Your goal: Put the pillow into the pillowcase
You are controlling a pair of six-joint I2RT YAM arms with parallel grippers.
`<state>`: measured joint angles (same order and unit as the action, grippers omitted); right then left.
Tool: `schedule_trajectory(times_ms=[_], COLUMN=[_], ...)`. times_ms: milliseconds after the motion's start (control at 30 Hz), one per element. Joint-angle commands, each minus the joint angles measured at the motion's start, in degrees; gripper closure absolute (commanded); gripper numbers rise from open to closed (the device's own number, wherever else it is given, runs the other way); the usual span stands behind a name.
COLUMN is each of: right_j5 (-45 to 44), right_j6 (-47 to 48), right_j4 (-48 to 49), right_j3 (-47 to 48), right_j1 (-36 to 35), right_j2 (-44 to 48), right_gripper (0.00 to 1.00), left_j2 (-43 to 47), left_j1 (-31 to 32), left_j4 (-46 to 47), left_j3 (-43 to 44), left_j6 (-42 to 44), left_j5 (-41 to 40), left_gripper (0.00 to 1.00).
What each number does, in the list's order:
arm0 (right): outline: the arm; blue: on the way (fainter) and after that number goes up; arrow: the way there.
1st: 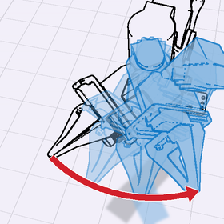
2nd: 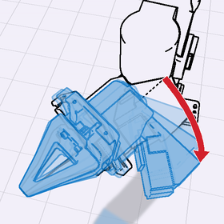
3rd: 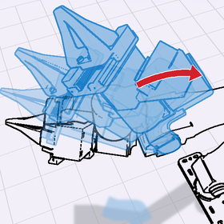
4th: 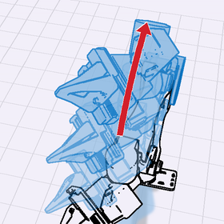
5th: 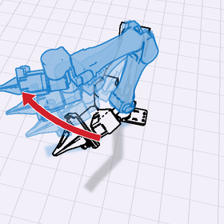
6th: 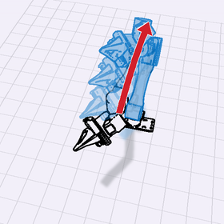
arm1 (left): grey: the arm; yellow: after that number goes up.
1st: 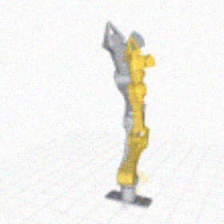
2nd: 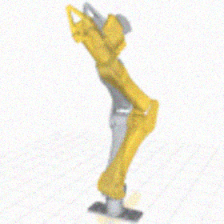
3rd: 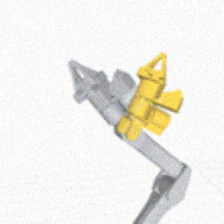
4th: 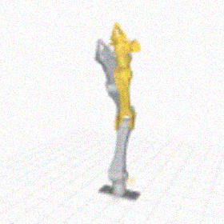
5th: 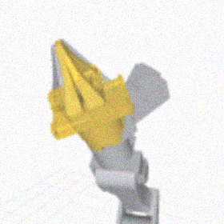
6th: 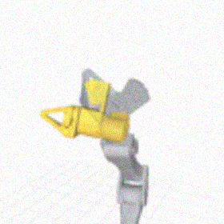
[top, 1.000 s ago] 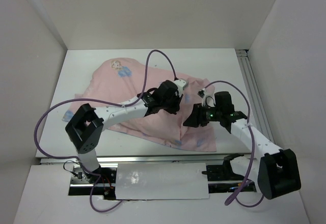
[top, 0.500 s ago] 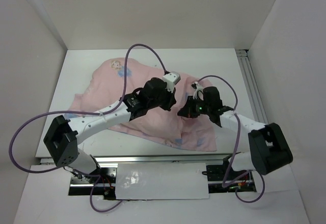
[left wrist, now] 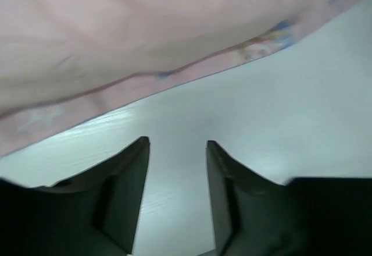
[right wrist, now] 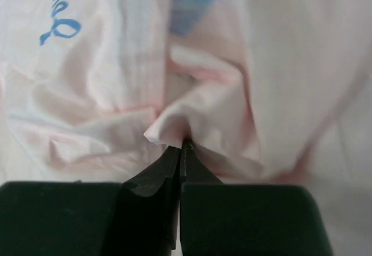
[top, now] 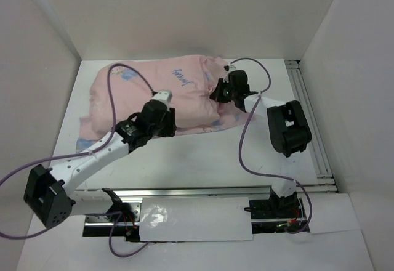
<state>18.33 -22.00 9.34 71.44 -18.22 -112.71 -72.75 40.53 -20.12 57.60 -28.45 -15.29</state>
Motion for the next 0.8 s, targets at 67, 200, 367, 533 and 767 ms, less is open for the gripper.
schedule_trajectory(times_ms=[67, 200, 367, 533, 767], right_j5=[-3.76, -1.36, -4.96, -6.64, -14.98], right_j6=[1.08, 1.70, 2.84, 2.22, 2.75], right_j4=[-1.52, -2.93, -7.23, -8.38, -14.27], right_j3=[4.41, 2.40, -0.59, -4.29, -9.20], right_j1=[4.23, 5.99, 8.29, 12.06, 16.54], right_j2=[-0.42, 4.23, 9.69, 11.02, 13.21], right_gripper=[0.56, 0.09, 0.00, 0.00, 0.00], left_j2=[11.21, 14.92, 11.32, 10.26, 5.70], left_j1=[-12.74, -25.64, -40.51, -49.31, -53.62], left_j4=[-4.13, -6.59, -11.52, -2.31, 1.58], left_j3=[-8.02, -12.69, -13.39, -14.54, -11.29], left_j6=[-7.58, -14.60, -22.96, -18.76, -16.81], left_j5=[0.43, 0.17, 2.54, 8.60, 5.20], left_gripper=[0.25, 0.00, 0.00, 0.00, 0.00])
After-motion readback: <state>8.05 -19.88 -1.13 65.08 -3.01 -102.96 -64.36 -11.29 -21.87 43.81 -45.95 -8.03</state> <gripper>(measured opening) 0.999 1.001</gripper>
